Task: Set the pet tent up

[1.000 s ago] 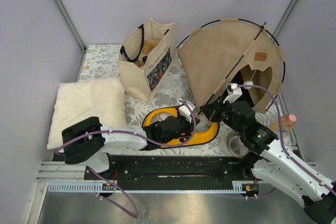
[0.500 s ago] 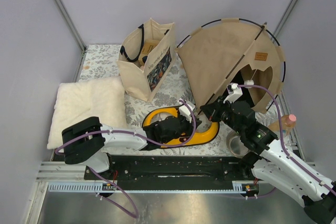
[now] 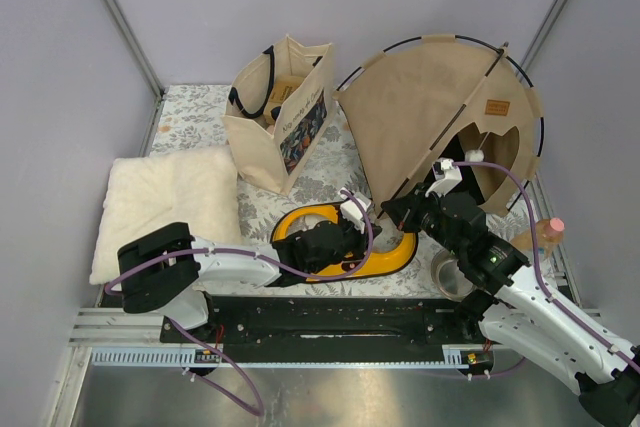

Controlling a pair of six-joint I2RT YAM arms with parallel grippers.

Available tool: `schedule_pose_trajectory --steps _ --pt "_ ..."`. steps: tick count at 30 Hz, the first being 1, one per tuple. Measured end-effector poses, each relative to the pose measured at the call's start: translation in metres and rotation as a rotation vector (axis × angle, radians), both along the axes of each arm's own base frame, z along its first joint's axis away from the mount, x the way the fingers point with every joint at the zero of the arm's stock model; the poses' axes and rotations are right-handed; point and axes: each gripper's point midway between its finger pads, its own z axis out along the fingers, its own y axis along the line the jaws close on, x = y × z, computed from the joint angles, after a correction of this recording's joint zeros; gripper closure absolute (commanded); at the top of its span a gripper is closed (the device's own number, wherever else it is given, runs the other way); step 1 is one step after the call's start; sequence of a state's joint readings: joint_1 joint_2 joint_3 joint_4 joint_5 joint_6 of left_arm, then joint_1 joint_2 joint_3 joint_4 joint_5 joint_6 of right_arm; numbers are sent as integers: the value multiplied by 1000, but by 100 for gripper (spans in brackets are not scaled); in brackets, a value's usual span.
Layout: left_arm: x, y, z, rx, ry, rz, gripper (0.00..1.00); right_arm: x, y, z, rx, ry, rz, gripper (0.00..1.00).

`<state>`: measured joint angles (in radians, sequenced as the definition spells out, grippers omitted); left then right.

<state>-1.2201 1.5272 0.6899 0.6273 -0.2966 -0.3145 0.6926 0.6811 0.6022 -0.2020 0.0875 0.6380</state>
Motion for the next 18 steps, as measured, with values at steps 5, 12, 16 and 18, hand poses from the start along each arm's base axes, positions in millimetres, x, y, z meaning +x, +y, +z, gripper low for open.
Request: schedule_pose_trajectory --steps 5,12,16,18 --pt "0 0 0 1 0 3 72 0 0 0 0 -1 -1 100" --pt "1 0 1 -20 17 13 58 0 0 -1 -1 1 -1 100" --pt "2 -1 5 -37 16 23 88 0 0 -1 -3 3 -1 100" --pt "4 0 5 -35 13 31 97 0 0 -1 -2 2 -1 100"
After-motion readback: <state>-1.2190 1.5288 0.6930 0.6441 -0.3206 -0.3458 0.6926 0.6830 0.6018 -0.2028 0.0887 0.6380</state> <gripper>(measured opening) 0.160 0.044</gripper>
